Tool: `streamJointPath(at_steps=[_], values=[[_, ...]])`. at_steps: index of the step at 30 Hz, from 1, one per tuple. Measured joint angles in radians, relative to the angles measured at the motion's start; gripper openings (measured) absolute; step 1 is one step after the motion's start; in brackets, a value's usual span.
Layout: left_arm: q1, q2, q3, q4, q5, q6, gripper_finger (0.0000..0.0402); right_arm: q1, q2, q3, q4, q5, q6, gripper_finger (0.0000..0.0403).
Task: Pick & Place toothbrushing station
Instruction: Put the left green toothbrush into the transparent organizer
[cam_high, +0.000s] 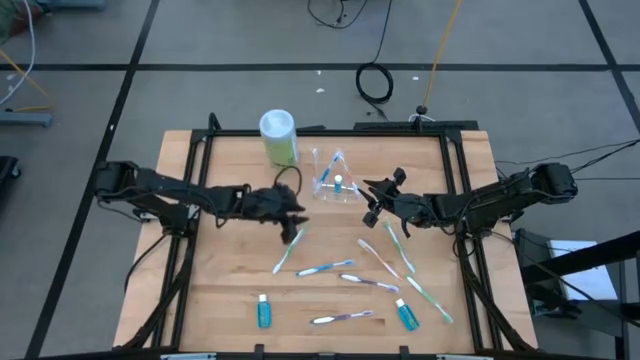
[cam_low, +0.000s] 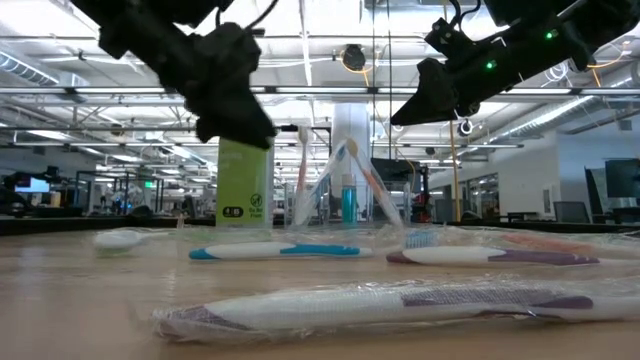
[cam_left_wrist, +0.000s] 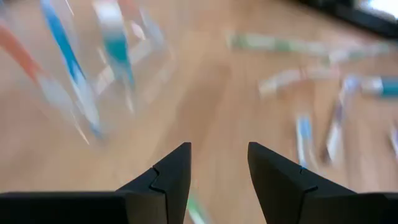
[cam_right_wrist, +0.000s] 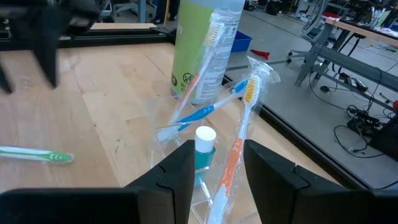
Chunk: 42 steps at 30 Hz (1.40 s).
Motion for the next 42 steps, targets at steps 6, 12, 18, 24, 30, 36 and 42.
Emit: streamJointPath(at_steps=[6,12,18,24,30,36,42], values=[[-0.079,0.006,0.000,-0.170,0.112,-0.213,0.0163,0.000,0.000,0.000,0.000,0.000,0.028,0.0130],[-0.205,0.022,0.000,-0.252,0.103,-0.335,0.0163,0.000,0.000,0.000,0.000,0.000,0.027,0.0130],[-0.262,0.103,0.000,-0.263,-0.055,-0.559,0.0163,0.000,0.000,0.000,0.000,0.000,0.026,0.0130],[-0.275,0.213,0.000,-0.236,-0.016,-0.575,0.0163,0.000,0.000,0.000,0.000,0.000,0.026,0.0130],[-0.253,0.239,0.002,-0.203,-0.012,-0.536,0.0131,0.000,0.000,0.000,0.000,0.000,0.026,0.0130],[-0.222,0.224,-0.002,-0.192,0.012,-0.536,0.0039,0.000,0.000,0.000,0.000,0.000,0.026,0.0130],[-0.180,0.177,-0.002,-0.063,0.005,-0.401,0.0018,-0.001,0.000,0.000,0.002,-0.093,0.026,0.0130]])
